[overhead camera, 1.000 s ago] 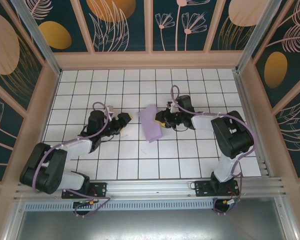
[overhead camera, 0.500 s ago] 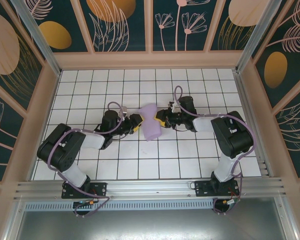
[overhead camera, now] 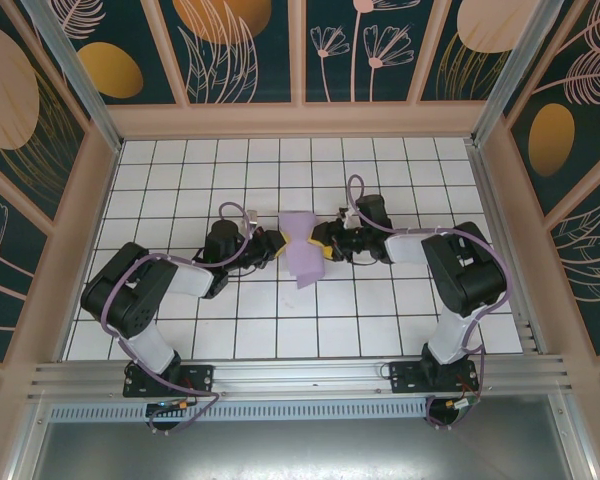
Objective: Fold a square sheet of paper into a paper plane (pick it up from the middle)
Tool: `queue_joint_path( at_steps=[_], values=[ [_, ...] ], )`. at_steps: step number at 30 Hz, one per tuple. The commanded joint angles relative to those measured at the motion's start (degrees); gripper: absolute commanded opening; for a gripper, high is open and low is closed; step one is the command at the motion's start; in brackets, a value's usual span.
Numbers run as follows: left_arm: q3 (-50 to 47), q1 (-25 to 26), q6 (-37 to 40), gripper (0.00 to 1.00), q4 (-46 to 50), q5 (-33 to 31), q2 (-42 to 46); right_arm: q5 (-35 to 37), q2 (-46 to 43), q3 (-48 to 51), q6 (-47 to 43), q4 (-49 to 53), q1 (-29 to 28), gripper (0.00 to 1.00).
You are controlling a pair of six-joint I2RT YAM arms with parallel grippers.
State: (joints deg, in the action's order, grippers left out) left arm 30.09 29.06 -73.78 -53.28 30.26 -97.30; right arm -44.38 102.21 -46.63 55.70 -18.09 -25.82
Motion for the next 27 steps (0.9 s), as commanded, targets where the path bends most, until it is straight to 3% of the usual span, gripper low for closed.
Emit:
queue_joint_path(
  at_steps=[1, 12, 19, 27],
  values=[
    [1.7, 0.3, 2.1, 0.02, 0.3, -0.7, 0.5, 5.8, -0.5, -4.2, -6.1, 9.8, -2.1, 0.51],
    [3.7, 1.2, 3.4, 0.0, 0.6, 0.1, -0.3, 16.0, -6.5, -5.5, -13.2, 19.2, -1.8, 0.81],
    [4.8, 2.1, 3.9, 0.0, 5.0, -2.8, -3.4, 7.5, -7.1, -3.3, -21.5, 17.6, 1.3, 0.82],
    [4.4, 2.1, 8.2, 0.0, 15.1, -8.6, -2.7, 4.3, -1.5, -7.3, -24.9, 20.2, -0.5, 0.78]
  ],
)
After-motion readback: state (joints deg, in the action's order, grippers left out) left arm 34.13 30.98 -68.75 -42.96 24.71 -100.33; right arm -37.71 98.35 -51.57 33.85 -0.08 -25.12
